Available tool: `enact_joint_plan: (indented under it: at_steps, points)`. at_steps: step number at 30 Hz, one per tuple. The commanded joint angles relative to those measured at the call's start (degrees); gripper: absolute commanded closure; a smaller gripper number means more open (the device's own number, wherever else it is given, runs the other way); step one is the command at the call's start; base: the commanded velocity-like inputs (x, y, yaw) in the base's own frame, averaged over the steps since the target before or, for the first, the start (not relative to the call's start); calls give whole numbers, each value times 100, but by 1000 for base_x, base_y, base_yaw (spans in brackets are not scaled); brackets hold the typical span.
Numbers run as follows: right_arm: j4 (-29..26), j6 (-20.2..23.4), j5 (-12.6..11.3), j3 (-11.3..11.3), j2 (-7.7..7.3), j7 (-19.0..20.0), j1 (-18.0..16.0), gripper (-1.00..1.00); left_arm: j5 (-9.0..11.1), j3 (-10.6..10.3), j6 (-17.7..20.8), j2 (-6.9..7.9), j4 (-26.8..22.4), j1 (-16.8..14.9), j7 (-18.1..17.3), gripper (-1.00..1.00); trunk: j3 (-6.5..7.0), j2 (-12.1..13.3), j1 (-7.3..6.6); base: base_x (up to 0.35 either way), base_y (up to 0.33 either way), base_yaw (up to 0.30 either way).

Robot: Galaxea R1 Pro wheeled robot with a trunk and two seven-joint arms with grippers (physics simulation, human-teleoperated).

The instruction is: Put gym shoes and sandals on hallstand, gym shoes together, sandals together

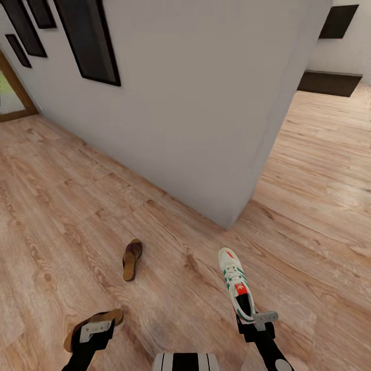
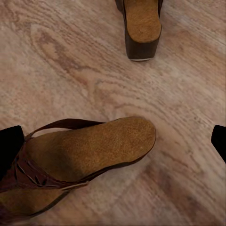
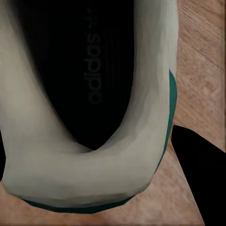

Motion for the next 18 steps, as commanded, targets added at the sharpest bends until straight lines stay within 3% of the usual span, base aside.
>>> enact_joint_plan:
  at_steps: [1, 7, 12, 18]
  points:
    - [77, -70, 45, -5, -13, -20, 1, 100, 80, 29, -74, 2, 51, 9, -27, -100, 29, 0, -3, 0, 0, 0]
    - [644, -555, 32, -13, -95, -26, 14, 100, 206, 375, -385, 0, 173, 229, -74, -100, 215, 8, -19, 0, 0, 0]
    - [1097, -943, 25, -15, -107, -39, 16, 100, 187, 468, -433, -2, 239, 326, -74, -100, 371, 15, -32, 0, 0, 0]
    - [1335, -1044, 12, -16, -89, -48, 16, 100, 150, 470, -441, -11, 268, 355, -67, -100, 557, 23, -47, 0, 0, -45]
